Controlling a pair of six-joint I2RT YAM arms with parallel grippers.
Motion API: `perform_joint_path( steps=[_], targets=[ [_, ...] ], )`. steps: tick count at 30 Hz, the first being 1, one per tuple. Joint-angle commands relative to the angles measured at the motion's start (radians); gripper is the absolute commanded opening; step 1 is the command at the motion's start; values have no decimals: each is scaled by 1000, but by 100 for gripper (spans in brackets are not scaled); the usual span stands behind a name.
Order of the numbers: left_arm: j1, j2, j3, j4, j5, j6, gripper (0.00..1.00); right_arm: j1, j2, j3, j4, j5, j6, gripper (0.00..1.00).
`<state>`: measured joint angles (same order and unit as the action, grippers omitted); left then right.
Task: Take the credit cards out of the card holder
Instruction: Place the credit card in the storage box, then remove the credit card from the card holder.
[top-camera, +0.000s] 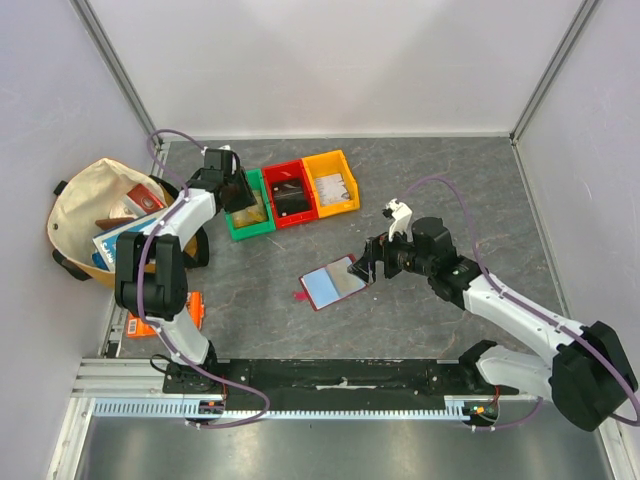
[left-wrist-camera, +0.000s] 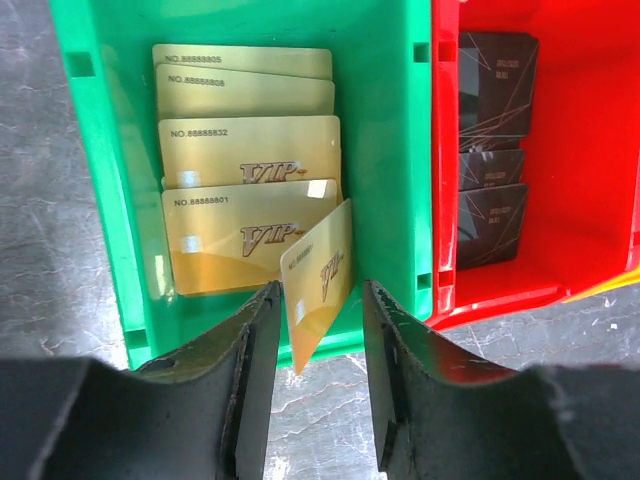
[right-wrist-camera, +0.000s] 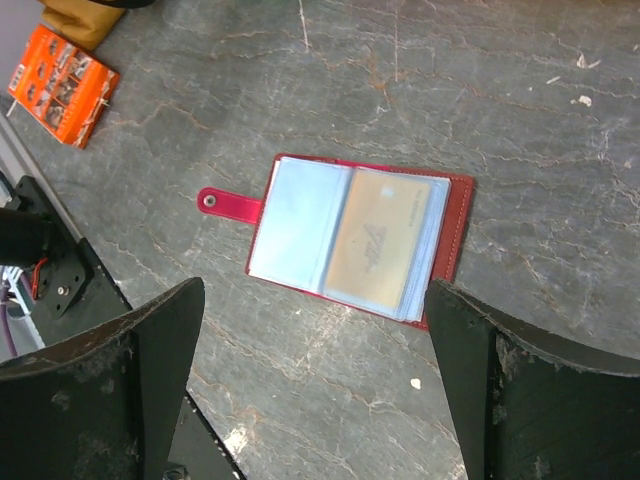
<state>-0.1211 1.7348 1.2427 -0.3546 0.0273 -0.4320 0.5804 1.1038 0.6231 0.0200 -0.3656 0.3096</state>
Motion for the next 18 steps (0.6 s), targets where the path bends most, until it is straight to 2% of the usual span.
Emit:
perform_joint_path(
  steps=[1, 6, 10, 13, 18],
  targets=[
    [12, -61, 49, -43, -85, 62, 48, 2, 33, 10, -12, 30, -18, 98],
    [11, -119, 66, -95, -113, 125, 65, 3, 63, 29, -50, 72, -18, 98],
    [-14, -236, 28, -130, -75, 134, 66, 2, 93, 44, -84, 149, -20, 98],
    [-99, -358, -49, -109, -47, 102, 64, 2, 135, 49, -88, 169, -3, 96],
    [-348, -524, -225, 5, -60, 3, 57, 27, 232, 76, -91, 157, 37, 87]
  ],
)
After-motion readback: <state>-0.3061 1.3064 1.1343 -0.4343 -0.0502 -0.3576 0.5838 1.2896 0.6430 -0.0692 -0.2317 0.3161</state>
